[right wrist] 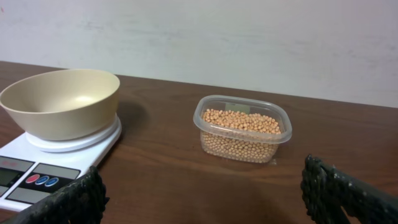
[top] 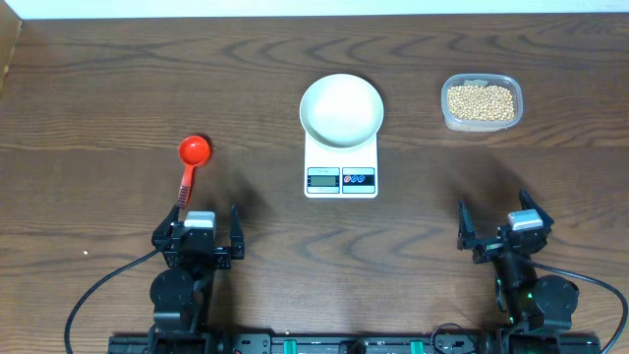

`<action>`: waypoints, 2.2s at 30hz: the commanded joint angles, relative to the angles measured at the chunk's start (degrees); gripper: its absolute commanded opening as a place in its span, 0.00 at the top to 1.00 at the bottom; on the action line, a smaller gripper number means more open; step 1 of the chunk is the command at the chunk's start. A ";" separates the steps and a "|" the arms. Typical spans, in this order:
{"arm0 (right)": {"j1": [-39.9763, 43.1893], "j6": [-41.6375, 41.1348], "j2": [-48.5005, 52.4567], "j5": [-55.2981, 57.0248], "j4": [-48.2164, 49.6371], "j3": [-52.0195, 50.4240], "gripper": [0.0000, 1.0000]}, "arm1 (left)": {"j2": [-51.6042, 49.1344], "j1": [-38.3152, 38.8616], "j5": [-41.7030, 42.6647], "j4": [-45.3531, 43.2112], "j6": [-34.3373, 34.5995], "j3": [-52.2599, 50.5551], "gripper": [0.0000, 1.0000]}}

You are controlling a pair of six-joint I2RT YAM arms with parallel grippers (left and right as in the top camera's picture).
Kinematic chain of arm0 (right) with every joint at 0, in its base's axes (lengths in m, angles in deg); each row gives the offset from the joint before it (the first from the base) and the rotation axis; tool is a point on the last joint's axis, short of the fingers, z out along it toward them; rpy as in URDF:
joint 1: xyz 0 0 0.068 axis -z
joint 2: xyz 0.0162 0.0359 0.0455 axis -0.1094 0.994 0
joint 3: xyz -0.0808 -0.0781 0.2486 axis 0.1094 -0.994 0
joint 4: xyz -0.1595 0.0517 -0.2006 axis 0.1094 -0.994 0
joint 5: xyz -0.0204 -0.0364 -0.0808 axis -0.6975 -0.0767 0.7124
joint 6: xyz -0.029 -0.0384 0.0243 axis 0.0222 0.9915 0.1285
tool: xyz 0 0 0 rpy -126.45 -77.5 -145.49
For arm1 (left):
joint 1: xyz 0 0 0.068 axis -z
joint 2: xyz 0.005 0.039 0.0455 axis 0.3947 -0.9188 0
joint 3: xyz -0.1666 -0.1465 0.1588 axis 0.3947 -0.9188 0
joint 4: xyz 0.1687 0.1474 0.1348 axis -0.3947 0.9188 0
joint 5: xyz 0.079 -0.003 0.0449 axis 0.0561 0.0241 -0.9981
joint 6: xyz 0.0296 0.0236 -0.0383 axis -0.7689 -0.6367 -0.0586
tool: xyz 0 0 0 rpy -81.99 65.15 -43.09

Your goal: Scoop item into bowl and weigh 50g on scale

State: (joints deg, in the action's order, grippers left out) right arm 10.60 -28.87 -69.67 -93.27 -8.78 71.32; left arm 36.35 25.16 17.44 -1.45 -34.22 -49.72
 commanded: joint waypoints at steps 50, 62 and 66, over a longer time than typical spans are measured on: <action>-0.35 0.79 -0.28 0.37 -0.02 -0.26 0.01 | -70.31 -1.20 8.61 33.53 1.84 73.94 0.01; -0.35 0.76 -0.28 0.37 -0.02 -0.26 0.01 | -88.87 -5.42 19.54 51.98 3.43 98.62 0.01; -0.35 0.79 -0.28 0.37 -0.02 -0.26 0.01 | -88.94 -5.44 18.95 52.37 5.35 98.44 0.01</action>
State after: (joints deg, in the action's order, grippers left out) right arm 10.60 -28.69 -69.65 -92.94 -8.78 71.30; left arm -52.48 19.76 35.51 50.68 -30.74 47.59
